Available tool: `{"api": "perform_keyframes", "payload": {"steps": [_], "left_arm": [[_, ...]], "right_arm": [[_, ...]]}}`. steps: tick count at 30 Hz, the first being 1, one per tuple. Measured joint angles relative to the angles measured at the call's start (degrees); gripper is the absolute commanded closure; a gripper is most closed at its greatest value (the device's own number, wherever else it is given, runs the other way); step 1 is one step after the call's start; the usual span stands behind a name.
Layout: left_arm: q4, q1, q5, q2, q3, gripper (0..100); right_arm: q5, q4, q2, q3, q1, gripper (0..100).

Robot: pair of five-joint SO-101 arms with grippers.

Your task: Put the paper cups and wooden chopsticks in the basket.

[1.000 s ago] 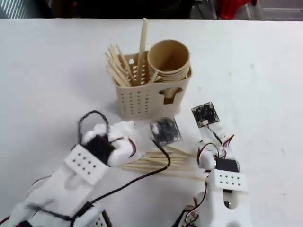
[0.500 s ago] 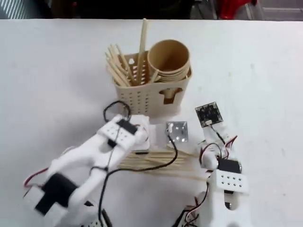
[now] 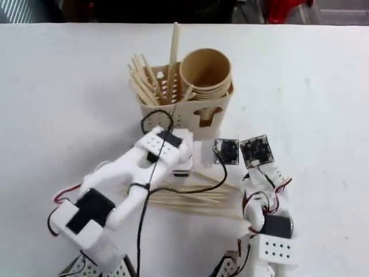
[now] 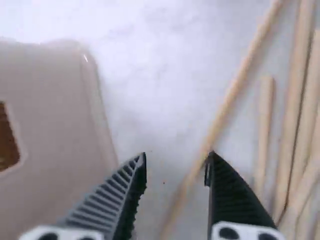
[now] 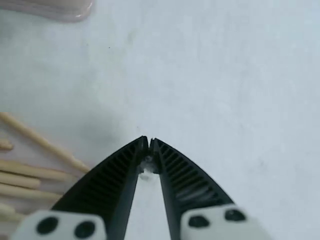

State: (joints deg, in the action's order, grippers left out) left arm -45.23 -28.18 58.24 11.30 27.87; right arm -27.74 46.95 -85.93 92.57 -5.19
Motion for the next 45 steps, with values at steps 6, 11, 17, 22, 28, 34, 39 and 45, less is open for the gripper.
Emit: {"api": "perform_keyframes", "payload": {"steps": [6,11,17,22,28,34,39,45], "left_arm": [[-7.0,-0.5,3.8,2.6,-2.7,98],[-10.2,-0.5,4.6,2.9,-3.4,98],[-14.9,0.0,1.8,-0.8,-3.3,98],[-24.0,0.3,-2.4,-10.8,-3.3,98],[-35.5,0.2,-3.5,-27.3,0.8,98],[-42.6,1.9,-7.1,-47.7,3.3,98],[-46.0,2.2,-10.9,-63.0,-1.0,98],[-43.5,2.3,-20.8,-66.4,-15.6,98]], "right_arm": [[0.0,2.8,-6.1,1.0,0.8,97.8],[0.0,3.9,-7.7,1.0,1.1,97.8],[0.0,5.1,-7.7,1.0,1.2,97.8],[0.0,5.2,-7.7,1.0,0.5,97.8],[0.0,5.2,-7.7,1.0,-0.2,97.8],[0.0,5.6,-7.7,1.0,-0.4,97.8],[0.0,6.1,-7.7,1.0,-0.2,97.8],[0.0,6.1,-7.7,1.0,-0.2,97.8]]}}
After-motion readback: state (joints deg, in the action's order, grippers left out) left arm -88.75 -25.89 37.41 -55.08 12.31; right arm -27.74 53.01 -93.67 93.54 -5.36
